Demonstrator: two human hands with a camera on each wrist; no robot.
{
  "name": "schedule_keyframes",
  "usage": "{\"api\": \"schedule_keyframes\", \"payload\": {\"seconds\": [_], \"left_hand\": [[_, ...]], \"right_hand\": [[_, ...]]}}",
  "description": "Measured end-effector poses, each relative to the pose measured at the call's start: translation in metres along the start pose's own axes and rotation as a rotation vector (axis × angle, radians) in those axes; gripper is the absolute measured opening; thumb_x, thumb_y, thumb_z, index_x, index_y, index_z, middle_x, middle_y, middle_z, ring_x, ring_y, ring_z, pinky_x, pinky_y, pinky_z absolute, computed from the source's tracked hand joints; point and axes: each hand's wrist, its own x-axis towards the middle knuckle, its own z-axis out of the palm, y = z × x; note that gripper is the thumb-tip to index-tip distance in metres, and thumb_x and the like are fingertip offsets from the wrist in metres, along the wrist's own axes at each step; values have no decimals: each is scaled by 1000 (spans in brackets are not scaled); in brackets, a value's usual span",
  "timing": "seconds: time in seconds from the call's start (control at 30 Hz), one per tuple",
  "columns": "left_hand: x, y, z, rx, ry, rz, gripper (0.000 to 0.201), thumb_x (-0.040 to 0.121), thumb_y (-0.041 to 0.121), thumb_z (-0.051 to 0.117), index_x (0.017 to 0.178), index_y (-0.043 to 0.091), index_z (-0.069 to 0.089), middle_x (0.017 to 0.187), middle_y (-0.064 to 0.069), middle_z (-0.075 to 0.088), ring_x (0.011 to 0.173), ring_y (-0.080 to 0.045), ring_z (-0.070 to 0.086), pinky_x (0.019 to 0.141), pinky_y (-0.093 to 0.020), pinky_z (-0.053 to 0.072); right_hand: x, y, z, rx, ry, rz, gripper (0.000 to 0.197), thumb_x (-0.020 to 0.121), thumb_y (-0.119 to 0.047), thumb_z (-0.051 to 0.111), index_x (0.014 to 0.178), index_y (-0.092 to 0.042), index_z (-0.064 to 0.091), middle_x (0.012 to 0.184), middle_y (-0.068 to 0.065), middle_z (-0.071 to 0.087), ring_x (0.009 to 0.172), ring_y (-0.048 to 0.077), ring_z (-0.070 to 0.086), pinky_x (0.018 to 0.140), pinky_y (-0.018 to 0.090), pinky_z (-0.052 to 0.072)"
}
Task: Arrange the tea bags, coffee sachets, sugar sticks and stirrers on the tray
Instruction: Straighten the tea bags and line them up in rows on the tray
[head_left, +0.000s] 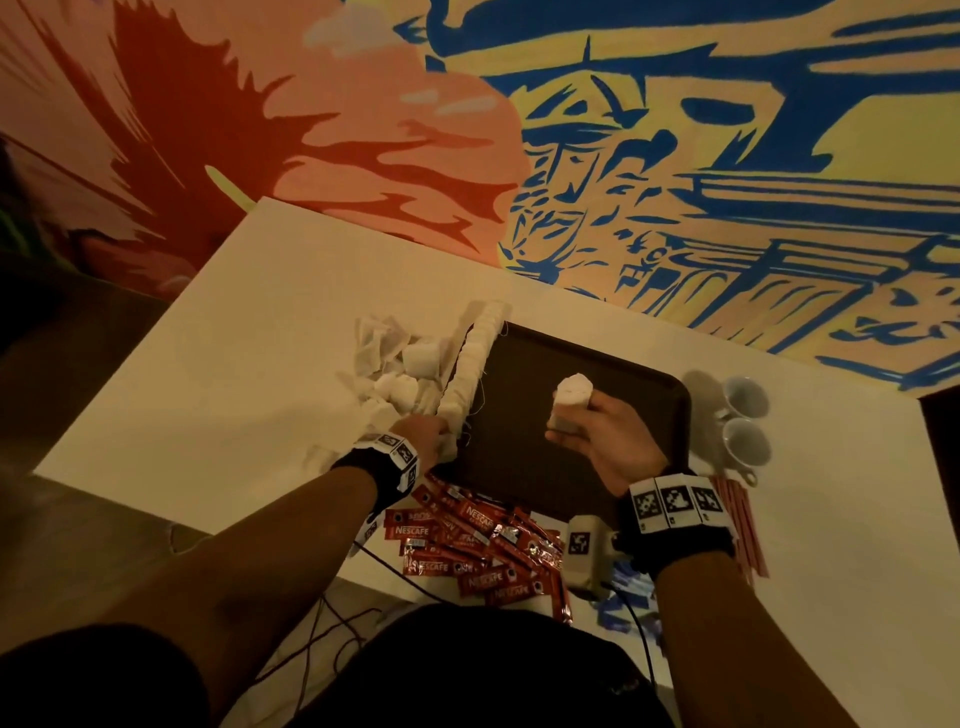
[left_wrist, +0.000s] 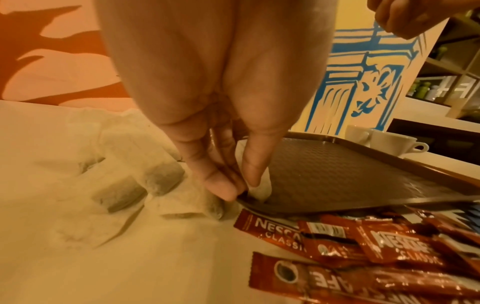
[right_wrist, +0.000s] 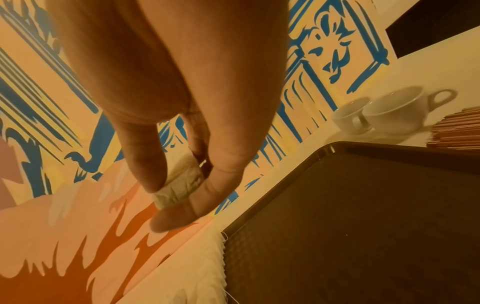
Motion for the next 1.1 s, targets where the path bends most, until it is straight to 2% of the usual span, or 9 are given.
{"api": "schedule_keyframes", "payload": {"seconds": [0.23,0.4,0.53,0.7,0.8,0.87,0.97,1.03,1.1], "left_hand": [[6,-1,-8,61,65,-23,32,98,24,54,128,14,56,124,-11,62,109,-29,61,86,-36,51],[7,5,-15,136,113,-37,35,98,23,56,131,12,51,127,-13,59,114,-33,60,92,-40,52],[11,4,-18,192,174,-32,40,93,19,61,130,12,47,123,-13,61,110,-34,62,89,-43,53],[6,8,-30,149,206,-61,43,88,36,68,125,19,52,124,-8,62,111,-31,61,93,-43,51],[-5,26,-46,-23,259,-64,33,93,45,61,117,23,59,114,0,65,107,-24,62,89,-33,48],[-16,46,-63,-223,282,-8,34,96,52,54,110,23,64,104,3,69,95,-19,66,85,-32,49],[-40,85,-90,-812,180,60,53,97,58,47,110,11,66,97,-6,71,77,-20,70,72,-35,57],[-56,108,-103,-1001,124,110,51,96,55,53,114,10,67,95,-8,70,76,-20,68,69,-32,56],[-69,129,-110,-980,110,206,34,96,39,62,115,11,69,93,-8,70,77,-20,67,70,-31,56]], "right_hand": [[1,-1,0,62,-51,35,42,96,5,56,138,-3,56,133,9,59,118,27,60,86,34,58],[1,-1,0,38,-72,17,38,97,6,55,133,-5,58,132,9,60,118,26,60,87,33,58],[-2,0,-6,-42,-99,-15,38,94,5,61,130,-7,62,126,7,62,114,24,63,88,33,59],[-4,-3,-17,-38,-119,-68,32,89,4,68,117,-12,66,122,10,66,111,25,67,88,34,59],[-6,-7,-23,-4,-141,-103,34,87,4,70,119,-8,65,121,13,66,111,28,67,85,32,60],[-8,-10,-29,17,-157,-127,36,87,3,70,122,-5,65,119,14,68,110,28,69,83,31,61],[-12,-14,-41,24,-180,-173,34,87,3,71,119,-4,66,115,14,70,105,27,71,82,30,61],[-14,-16,-50,-3,-183,-206,32,86,4,73,116,-5,68,112,15,72,103,26,72,83,31,61],[-17,-16,-57,-30,-190,-246,34,83,7,74,115,-2,68,108,17,73,98,26,73,84,34,62]]}}
